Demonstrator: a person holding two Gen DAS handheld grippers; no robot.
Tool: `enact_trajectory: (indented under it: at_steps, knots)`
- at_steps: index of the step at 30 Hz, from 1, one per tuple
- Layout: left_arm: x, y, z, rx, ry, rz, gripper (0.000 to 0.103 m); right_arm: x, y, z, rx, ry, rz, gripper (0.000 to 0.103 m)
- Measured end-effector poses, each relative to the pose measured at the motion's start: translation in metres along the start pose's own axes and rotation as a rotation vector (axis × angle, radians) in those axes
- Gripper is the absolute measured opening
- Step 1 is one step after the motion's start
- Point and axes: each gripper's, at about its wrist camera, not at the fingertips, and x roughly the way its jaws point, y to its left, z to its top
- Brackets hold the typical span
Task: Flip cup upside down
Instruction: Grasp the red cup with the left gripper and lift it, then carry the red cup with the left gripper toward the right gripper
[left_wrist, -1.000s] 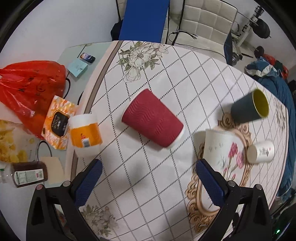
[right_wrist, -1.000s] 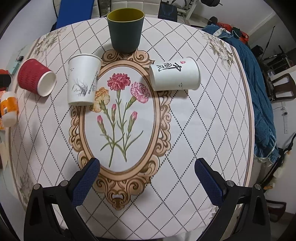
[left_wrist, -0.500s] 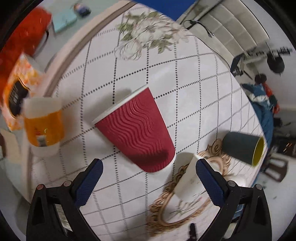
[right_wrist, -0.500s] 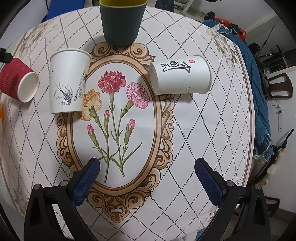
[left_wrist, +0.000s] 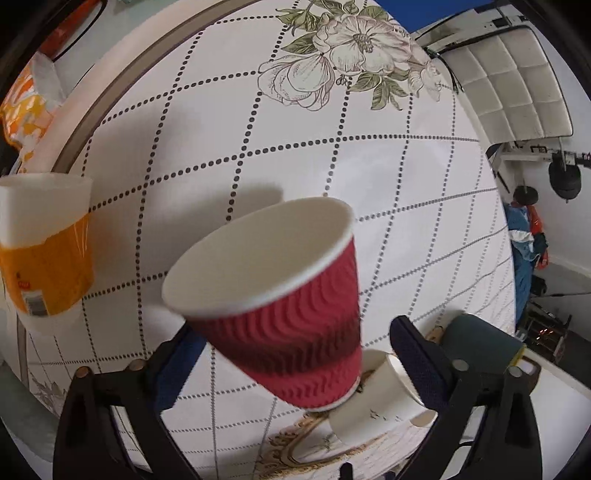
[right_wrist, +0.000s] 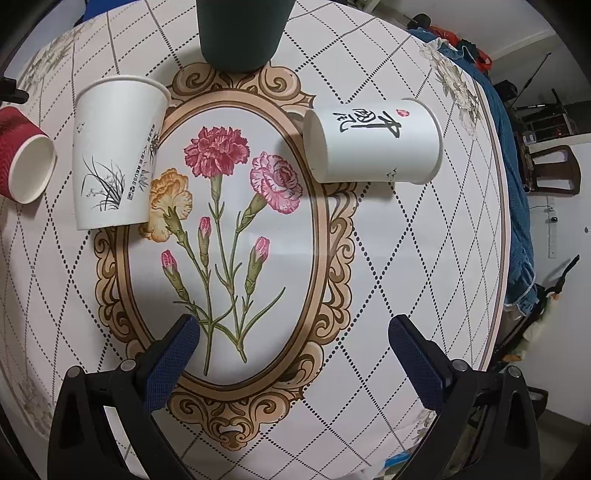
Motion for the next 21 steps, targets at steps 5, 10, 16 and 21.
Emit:
enact_trajectory:
  at_steps: [5, 10, 16, 21]
  knots:
    - [0.004, -0.002, 0.005, 0.061, -0.035, 0.052, 0.086, 0.003, 0.005, 0.002, -0.01, 0.009, -0.013, 0.103]
    - [0.005, -0.003, 0.005, 0.121, -0.062, 0.093, 0.083, 0.008, 0.006, -0.001, -0.007, 0.025, -0.01, 0.103]
    - [-0.003, -0.015, -0.006, 0.257, -0.107, 0.177, 0.082, 0.017, 0.001, -0.007, 0.019, 0.059, 0.028, 0.103]
    - [-0.013, -0.023, -0.033, 0.385, -0.138, 0.24, 0.082, 0.023, -0.007, -0.018, 0.072, 0.101, 0.125, 0.103]
